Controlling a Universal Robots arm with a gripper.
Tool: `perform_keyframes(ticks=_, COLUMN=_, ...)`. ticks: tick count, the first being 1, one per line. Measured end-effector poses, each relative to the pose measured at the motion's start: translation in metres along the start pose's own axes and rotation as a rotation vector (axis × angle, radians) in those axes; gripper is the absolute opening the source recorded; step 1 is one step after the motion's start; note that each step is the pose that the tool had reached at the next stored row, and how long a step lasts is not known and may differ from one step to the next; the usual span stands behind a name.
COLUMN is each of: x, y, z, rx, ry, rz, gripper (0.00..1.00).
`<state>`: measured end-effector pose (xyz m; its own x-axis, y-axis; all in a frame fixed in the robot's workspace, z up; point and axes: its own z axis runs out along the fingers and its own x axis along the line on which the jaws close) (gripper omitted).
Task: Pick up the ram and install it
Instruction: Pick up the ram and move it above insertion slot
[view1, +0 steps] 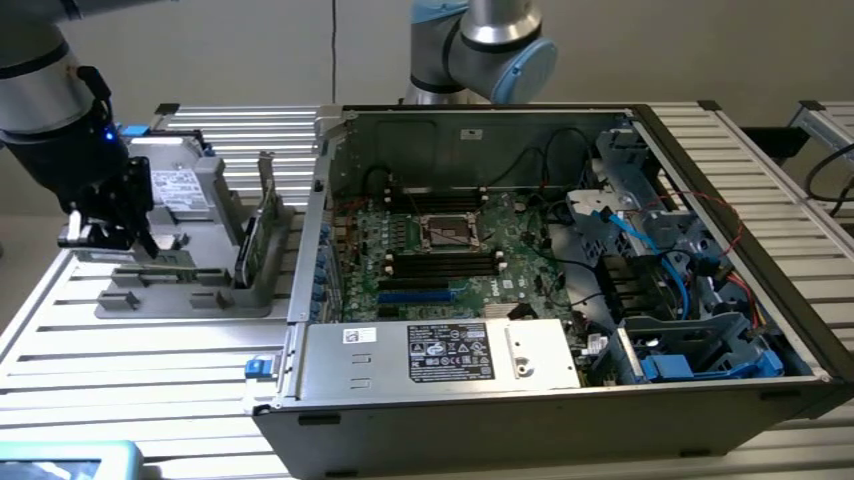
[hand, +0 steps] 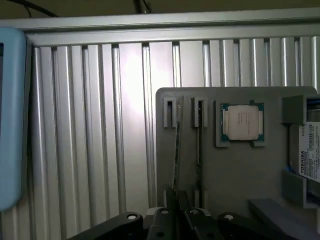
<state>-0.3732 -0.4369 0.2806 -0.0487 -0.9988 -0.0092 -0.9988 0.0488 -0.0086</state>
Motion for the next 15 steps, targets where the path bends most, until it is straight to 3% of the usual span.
perform_keyframes(ticks=3, x=0.001, y=-0.0008, z=-0.012, rx=0.0, ry=-0.0018, rz=-0.011, gripper=0.14)
perform_keyframes(ticks=12, x=0.011, y=-0.0133, z=-0.042, rx=-0.0015, ry=-0.0388, rz=-0.02, gripper=0.14)
perform_keyframes(ticks=15, x=0.013, y=-0.0191, z=-0.0504, rx=-0.0017, ry=-0.0426, rz=-0.02, gripper=0.14)
